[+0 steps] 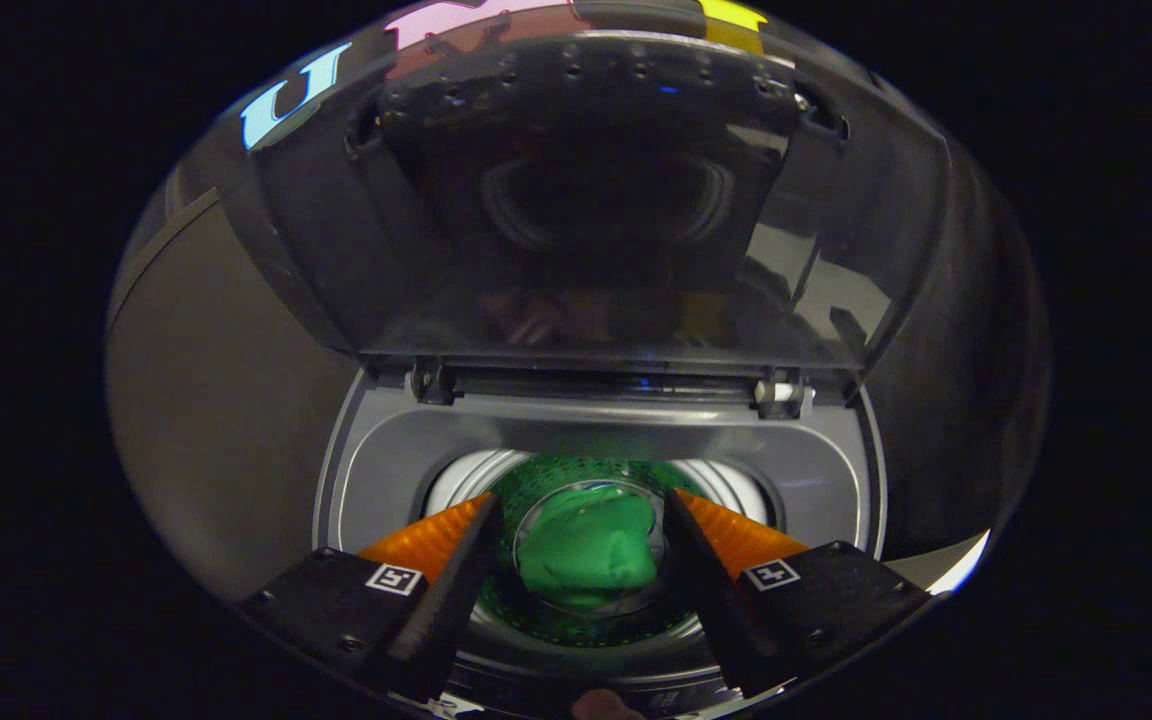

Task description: Put the clothes into the washing machine and then close the washing machine lid.

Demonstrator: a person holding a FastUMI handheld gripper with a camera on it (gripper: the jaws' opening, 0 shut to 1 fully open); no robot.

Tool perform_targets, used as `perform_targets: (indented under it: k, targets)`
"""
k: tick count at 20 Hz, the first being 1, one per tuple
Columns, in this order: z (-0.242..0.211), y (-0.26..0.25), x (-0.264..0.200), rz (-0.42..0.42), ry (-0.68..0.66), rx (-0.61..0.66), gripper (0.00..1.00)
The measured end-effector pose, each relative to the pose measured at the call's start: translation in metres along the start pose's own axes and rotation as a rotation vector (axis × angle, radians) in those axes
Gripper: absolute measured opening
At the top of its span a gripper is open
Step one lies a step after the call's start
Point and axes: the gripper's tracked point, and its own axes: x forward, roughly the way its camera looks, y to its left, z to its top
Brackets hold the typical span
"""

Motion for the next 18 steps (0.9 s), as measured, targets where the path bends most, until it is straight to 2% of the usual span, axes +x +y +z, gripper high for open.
perform_targets:
  k: [5,7,13,15,18]
  targets:
    - [0.007,0.008,-0.004,0.021,-0.040,-0.057,1.00]
    - [0.004,0.005,-0.009,-0.003,-0.040,-0.090,1.00]
    - [-0.010,0.019,-0.028,0.032,0.010,0.011,1.00]
    - [-0.001,0.016,-0.043,0.022,-0.042,0.029,1.00]
    - [0.043,0.017,-0.079,0.024,-0.193,0.060,1.00]
